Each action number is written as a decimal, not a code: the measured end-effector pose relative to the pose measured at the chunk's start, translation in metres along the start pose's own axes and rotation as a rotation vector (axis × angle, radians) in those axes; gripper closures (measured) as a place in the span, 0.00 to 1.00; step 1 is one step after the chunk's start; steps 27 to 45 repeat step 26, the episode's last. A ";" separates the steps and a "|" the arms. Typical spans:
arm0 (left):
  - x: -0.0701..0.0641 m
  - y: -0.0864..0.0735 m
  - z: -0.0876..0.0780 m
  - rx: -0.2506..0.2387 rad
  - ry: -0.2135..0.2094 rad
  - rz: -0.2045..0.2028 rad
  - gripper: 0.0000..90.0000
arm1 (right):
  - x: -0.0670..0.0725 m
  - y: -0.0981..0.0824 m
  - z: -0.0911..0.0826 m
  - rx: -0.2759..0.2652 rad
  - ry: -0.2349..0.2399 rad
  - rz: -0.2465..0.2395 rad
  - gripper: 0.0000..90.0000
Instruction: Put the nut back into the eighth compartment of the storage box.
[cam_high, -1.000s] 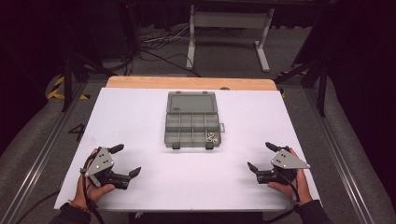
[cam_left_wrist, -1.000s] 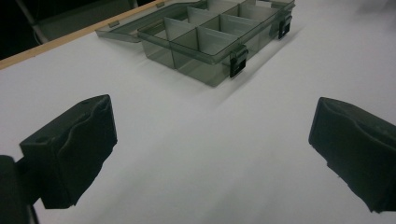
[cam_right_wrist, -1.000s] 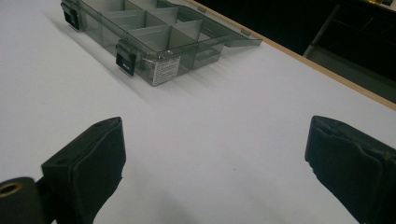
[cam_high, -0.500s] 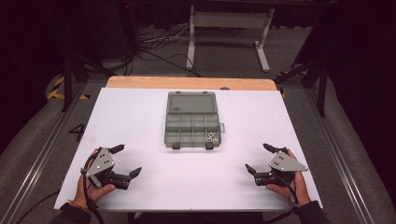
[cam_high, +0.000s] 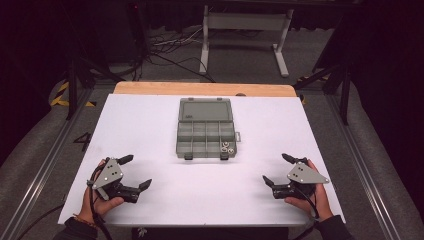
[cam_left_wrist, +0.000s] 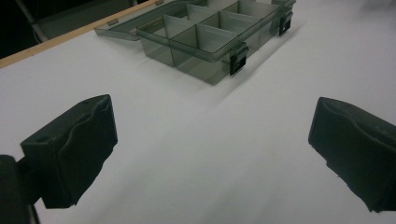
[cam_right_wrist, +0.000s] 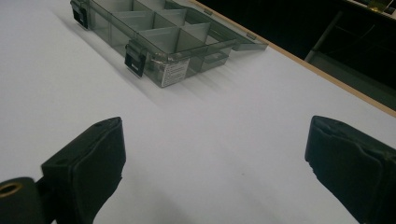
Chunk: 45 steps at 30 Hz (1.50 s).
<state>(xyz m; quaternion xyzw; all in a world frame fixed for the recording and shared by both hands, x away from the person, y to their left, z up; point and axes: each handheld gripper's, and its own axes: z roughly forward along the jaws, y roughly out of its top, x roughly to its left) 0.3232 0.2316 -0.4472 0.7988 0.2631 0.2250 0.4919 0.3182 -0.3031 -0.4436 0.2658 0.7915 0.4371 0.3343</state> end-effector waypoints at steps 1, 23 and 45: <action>0.000 0.000 0.000 -0.003 -0.001 0.000 0.02 | 0.000 0.000 0.000 0.002 -0.001 -0.003 0.06; 0.000 0.000 0.001 0.003 -0.002 -0.002 0.02 | 0.000 -0.001 0.001 0.027 -0.008 -0.004 0.07; 0.001 0.000 0.003 0.011 -0.006 -0.005 0.02 | -0.001 -0.001 0.000 0.022 -0.007 0.001 0.07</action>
